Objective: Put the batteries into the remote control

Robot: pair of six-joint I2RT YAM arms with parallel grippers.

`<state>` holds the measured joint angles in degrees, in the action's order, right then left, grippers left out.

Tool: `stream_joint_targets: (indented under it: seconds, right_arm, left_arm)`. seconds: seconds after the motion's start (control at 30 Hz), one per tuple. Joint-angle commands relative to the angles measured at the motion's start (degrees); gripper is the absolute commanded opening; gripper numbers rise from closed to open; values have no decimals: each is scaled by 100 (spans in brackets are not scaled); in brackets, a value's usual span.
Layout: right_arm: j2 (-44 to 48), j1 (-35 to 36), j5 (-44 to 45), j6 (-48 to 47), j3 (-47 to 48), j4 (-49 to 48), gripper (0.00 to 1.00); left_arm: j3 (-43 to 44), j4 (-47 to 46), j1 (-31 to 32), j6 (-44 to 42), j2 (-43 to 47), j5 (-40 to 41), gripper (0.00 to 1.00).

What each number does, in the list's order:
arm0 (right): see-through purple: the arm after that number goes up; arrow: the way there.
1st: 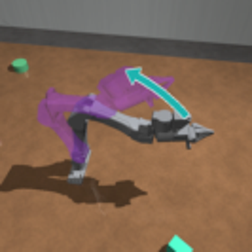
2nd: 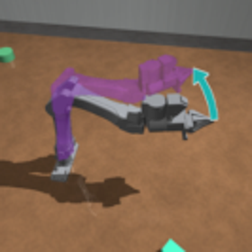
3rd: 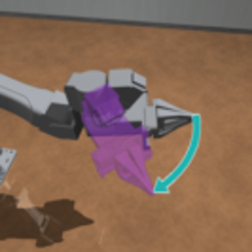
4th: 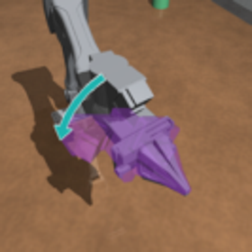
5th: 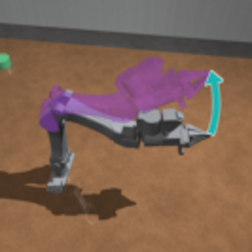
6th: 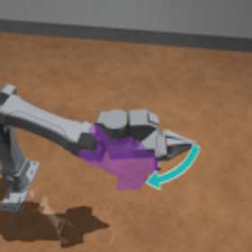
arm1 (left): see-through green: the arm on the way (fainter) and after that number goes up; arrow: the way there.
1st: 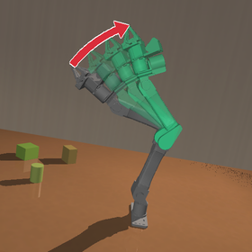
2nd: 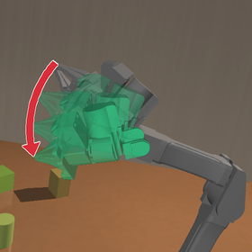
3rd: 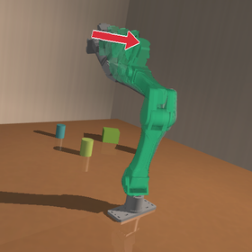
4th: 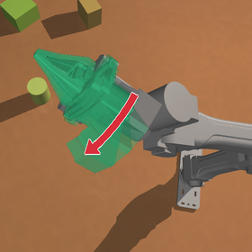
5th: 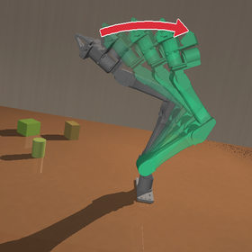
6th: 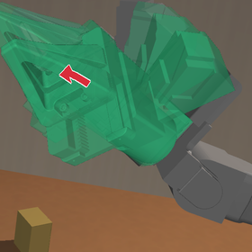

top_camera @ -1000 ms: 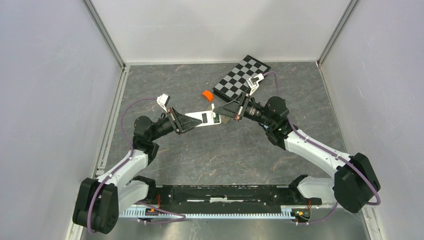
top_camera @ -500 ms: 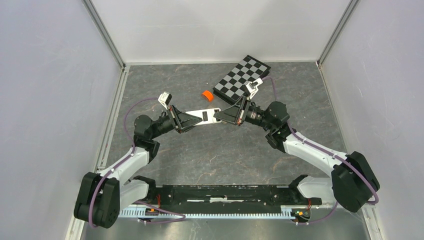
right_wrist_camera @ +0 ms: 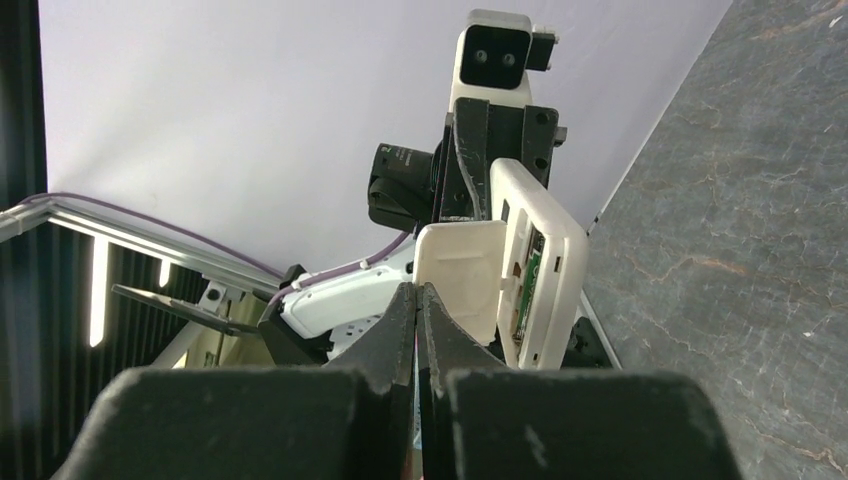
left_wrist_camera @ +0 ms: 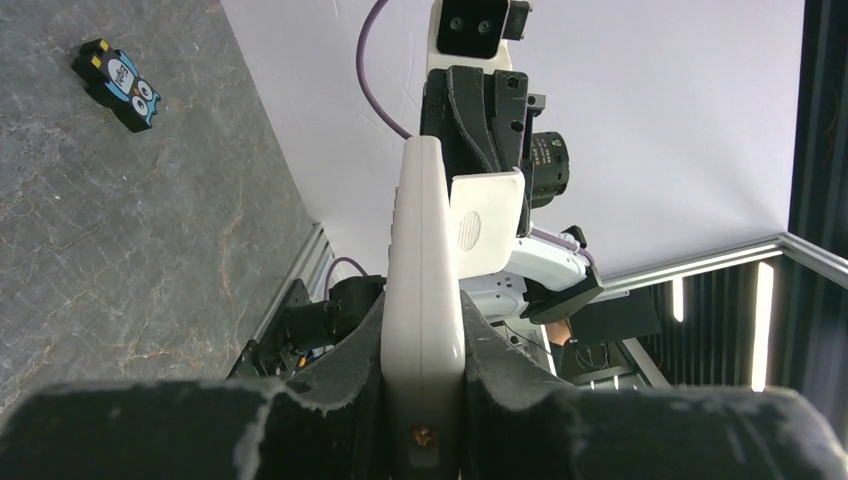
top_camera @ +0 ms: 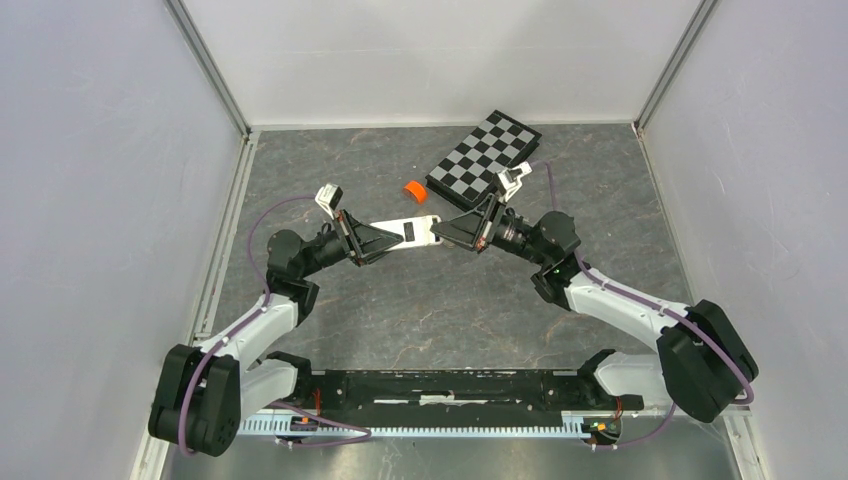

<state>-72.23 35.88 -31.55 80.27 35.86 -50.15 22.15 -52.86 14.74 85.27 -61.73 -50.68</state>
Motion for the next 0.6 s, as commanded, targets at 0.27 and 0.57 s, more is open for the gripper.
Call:
stream_joint_targets:
  seconds: [0.27, 0.57]
  right_arm:
    - [71, -138, 541, 312, -440, -170, 0]
    - [140, -160, 816, 179, -499, -8, 0]
  left_arm:
    - [148, -555, 2, 224, 127, -224, 2]
    - [111, -552, 2, 556, 143, -115, 2]
